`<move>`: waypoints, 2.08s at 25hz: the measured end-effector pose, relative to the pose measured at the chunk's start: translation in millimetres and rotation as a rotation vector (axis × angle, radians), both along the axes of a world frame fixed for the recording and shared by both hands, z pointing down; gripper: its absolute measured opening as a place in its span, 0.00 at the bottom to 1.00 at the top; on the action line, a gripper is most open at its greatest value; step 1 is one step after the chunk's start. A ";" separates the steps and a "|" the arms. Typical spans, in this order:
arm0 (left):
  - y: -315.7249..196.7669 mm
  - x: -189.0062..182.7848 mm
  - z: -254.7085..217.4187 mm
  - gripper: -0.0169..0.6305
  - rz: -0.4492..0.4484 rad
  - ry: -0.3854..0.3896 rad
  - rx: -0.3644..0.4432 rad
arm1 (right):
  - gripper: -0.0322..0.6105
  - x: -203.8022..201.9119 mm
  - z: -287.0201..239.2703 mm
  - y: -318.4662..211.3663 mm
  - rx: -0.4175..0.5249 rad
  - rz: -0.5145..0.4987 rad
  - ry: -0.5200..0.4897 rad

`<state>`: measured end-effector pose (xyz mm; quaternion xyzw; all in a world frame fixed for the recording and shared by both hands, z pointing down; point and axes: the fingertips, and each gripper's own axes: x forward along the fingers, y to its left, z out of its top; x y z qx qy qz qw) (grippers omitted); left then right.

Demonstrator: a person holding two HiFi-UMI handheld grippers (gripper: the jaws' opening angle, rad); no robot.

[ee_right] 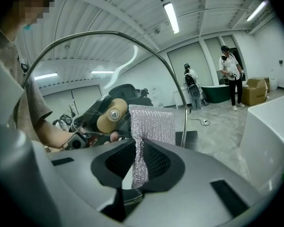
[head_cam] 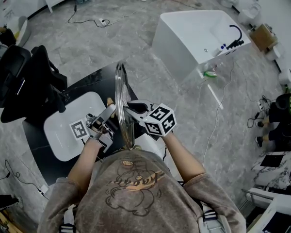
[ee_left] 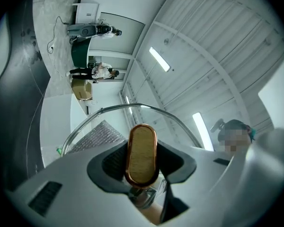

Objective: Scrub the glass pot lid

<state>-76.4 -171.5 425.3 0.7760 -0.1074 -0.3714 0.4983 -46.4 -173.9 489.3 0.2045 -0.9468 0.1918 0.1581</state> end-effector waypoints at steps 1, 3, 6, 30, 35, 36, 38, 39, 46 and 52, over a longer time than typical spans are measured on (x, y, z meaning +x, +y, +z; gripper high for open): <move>-0.9 -0.7 0.6 0.31 -0.006 -0.001 -0.001 | 0.15 -0.6 1.2 4.4 -0.012 -0.010 -0.002; -3.0 -2.2 1.1 0.31 -0.020 -0.006 -0.004 | 0.15 -1.5 2.9 16.0 -0.043 -0.037 -0.006; -7.0 -6.8 1.0 0.31 -0.043 -0.007 -0.007 | 0.15 -2.1 4.1 38.5 -0.096 -0.094 -0.012; -13.7 -22.1 29.8 0.31 -0.090 -0.039 -0.080 | 0.15 -0.2 -111.8 98.5 -0.244 -0.285 -0.414; -9.7 -17.9 32.4 0.31 -0.074 -0.026 -0.085 | 0.15 0.8 -131.5 71.7 -0.198 -0.226 -0.455; -8.9 -16.2 31.7 0.31 -0.069 -0.019 -0.086 | 0.16 0.5 -132.2 64.2 -0.190 -0.208 -0.452; -7.5 -12.7 29.6 0.31 -0.058 -0.010 -0.086 | 0.15 -0.1 -132.7 47.5 -0.177 -0.167 -0.445; -7.0 -11.3 28.5 0.31 -0.053 -0.009 -0.084 | 0.15 -0.4 -132.7 38.7 -0.170 -0.145 -0.442; -4.9 -8.1 24.4 0.31 -0.030 0.005 -0.075 | 0.15 3.3 -122.2 -14.7 -0.160 -0.002 -0.439; -3.7 -6.0 21.0 0.31 -0.023 0.023 -0.075 | 0.15 -1.9 -89.0 -31.7 -0.120 0.062 -0.311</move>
